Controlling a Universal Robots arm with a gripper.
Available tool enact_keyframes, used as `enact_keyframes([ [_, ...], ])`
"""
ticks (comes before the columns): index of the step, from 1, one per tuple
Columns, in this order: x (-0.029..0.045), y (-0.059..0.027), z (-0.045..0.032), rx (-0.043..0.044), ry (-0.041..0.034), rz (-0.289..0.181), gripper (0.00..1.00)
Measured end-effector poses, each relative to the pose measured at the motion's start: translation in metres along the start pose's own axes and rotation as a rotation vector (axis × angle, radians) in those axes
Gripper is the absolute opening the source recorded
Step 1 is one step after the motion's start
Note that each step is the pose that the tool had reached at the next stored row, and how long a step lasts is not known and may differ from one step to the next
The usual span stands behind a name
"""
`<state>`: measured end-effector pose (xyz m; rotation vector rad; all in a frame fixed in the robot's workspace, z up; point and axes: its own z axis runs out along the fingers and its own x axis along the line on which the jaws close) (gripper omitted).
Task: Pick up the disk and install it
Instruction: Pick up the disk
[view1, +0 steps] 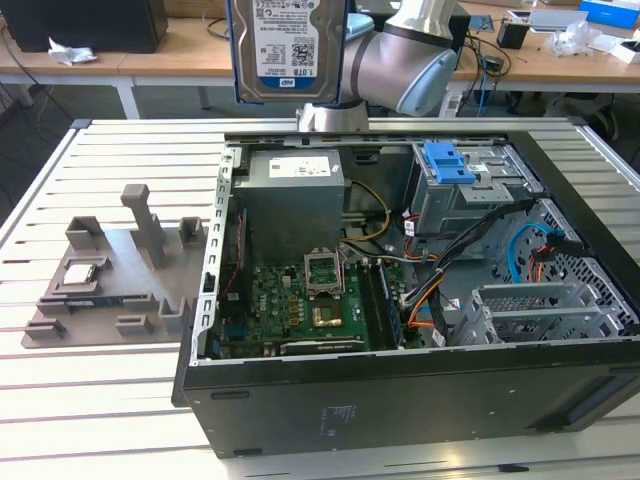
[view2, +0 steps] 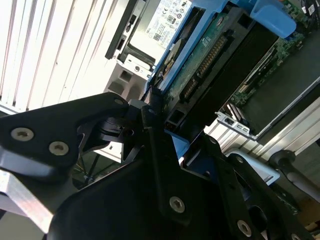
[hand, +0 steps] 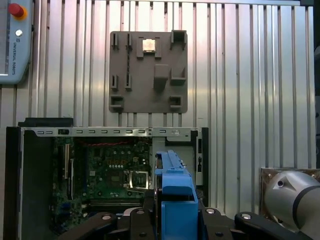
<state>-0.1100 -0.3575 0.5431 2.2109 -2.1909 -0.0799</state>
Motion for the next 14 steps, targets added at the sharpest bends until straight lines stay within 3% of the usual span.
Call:
enact_keyframes([
  [7,0.0045,0.0,0.0001,0.0,0.0,0.0,0.37],
  [14,0.0148,0.0002,0.0001,0.0,-0.0001,0.0,0.37],
])
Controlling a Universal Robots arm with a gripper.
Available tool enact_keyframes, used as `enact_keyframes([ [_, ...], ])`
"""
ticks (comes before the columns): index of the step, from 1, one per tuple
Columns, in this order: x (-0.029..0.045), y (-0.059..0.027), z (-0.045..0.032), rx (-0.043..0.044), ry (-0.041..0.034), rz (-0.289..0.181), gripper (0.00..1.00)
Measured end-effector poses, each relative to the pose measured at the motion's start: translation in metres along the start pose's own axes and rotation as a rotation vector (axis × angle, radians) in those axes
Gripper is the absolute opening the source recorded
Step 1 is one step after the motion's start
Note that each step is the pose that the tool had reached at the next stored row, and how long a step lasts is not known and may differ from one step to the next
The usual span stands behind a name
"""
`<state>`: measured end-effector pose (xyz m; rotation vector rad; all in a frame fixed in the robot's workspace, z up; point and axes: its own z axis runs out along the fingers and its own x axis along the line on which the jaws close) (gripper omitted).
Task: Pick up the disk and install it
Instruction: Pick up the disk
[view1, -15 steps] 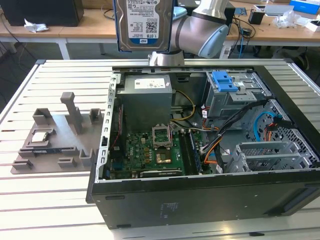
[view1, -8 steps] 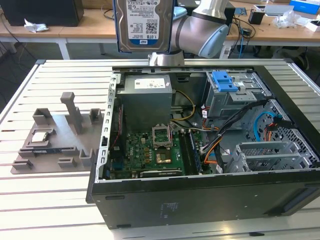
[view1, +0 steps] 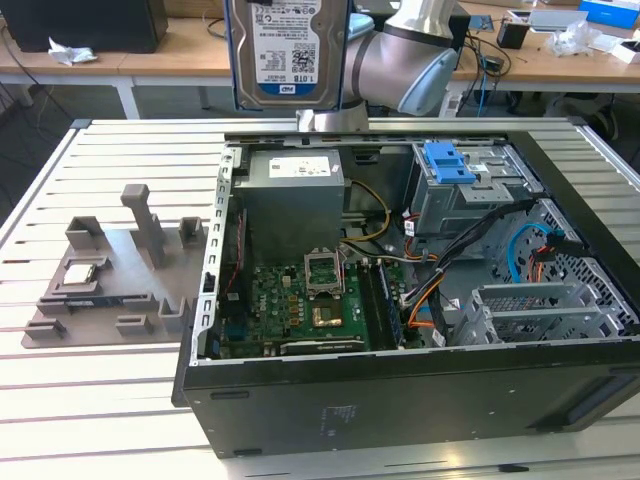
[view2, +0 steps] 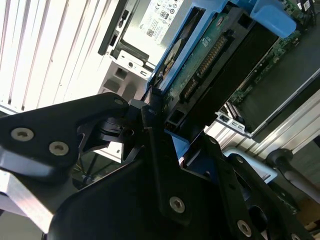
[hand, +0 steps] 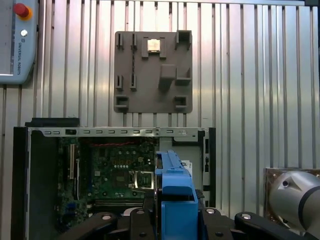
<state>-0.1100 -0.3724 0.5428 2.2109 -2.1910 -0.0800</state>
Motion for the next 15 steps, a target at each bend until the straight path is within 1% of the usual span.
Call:
enact_keyframes([
  [15,0.0178,0.0001,0.0003,0.0,0.0001,0.0,0.37],
])
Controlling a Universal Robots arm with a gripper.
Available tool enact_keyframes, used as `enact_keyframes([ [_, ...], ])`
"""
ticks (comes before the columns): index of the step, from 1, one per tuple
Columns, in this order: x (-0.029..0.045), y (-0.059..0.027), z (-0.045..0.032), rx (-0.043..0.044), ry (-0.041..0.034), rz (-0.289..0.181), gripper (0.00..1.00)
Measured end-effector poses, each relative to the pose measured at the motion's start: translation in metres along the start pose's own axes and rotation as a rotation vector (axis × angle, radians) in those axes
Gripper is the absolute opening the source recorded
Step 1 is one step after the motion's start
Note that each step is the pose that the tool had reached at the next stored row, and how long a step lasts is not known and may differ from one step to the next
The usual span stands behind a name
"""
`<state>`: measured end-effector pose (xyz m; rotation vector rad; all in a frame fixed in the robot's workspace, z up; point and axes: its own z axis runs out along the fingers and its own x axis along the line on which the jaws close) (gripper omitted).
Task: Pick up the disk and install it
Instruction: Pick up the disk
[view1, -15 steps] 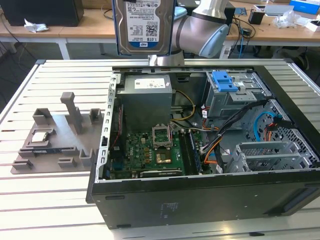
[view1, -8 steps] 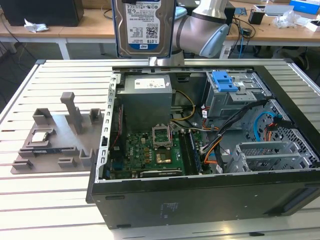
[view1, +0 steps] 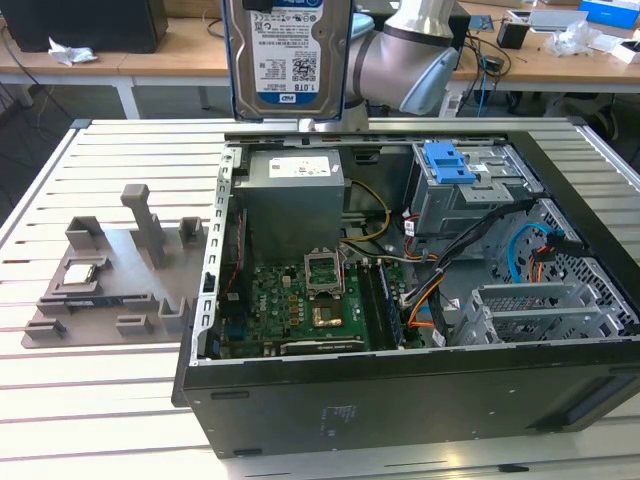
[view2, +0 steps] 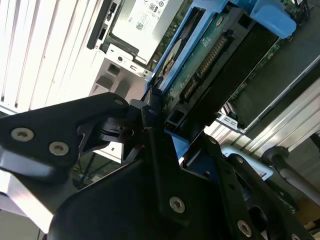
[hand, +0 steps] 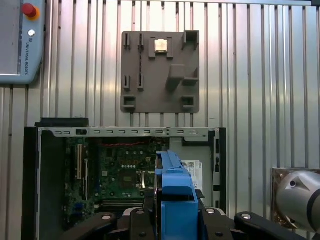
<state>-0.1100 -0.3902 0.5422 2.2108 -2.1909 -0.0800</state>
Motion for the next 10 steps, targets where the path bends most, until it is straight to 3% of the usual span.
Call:
enact_keyframes([
  [10,0.0121,0.0001,0.0001,0.0,0.0001,0.0,0.37],
])
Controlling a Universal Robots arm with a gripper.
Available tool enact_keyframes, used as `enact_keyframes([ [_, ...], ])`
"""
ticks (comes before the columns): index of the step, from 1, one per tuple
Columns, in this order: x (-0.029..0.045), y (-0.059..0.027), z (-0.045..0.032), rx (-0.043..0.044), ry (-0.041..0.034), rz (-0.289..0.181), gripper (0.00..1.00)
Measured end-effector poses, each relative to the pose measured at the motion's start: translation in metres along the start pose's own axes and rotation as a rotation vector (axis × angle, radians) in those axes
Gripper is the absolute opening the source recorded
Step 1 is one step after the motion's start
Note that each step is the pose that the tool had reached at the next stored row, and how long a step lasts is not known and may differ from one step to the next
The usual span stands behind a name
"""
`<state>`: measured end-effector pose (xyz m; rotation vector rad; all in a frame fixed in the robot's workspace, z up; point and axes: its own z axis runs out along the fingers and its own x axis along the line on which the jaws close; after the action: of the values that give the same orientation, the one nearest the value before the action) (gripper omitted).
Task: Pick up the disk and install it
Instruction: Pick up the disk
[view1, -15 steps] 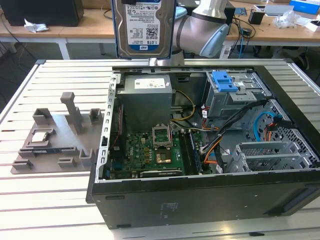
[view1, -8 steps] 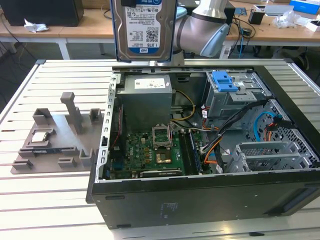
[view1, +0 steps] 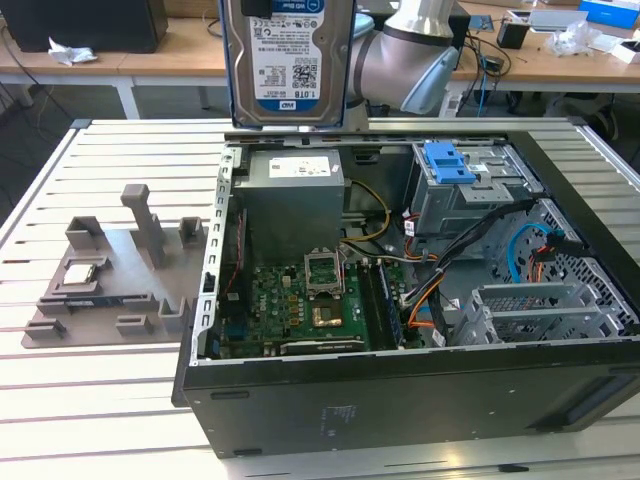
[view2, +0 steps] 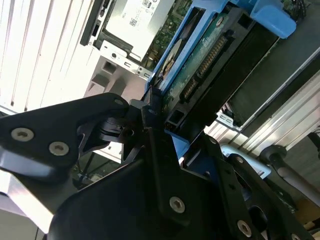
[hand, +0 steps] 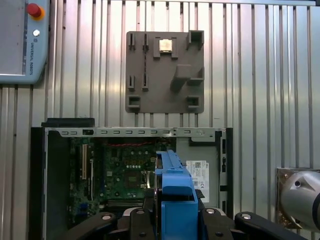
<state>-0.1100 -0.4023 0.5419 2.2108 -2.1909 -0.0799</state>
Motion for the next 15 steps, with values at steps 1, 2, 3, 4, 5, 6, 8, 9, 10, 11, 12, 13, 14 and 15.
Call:
enact_keyframes([
  [1,0.0009,0.0,0.0,0.0,0.0,0.0,0.37],
  [2,0.0019,0.0,0.0,0.0,-0.0001,0.0,0.37],
  [3,0.0027,0.0,0.0,0.0,0.0,0.0,0.37],
  [4,0.0035,0.0,0.0,0.0,0.0,0.0,0.37],
  [5,0.0045,0.0001,0.0001,0.0,-0.0001,0.0,0.37],
  [6,0.006,0.0001,0.0001,0.0,-0.0001,0.0,0.37],
  [8,0.0087,0.0001,0.0001,0.0,-0.0001,0.0,0.37],
  [9,0.0095,0.0001,0.0001,0.0,-0.0001,0.0,0.37],
  [10,0.011,0.0001,0.0001,0.0,-0.0001,0.0,0.37],
  [11,0.0119,0.0001,0.0001,0.0,-0.0001,0.0,0.37],
  [12,0.0126,0.0001,0.0002,0.0,-0.0001,0.0,0.37],
  [13,0.0134,0.0001,0.0002,0.0,0.0,0.0,0.37],
  [14,0.0141,0.0001,0.0002,0.0,-0.0001,0.0,0.37],
  [15,0.0149,0.0001,0.0002,0.0,0.0,0.0,0.37],
])
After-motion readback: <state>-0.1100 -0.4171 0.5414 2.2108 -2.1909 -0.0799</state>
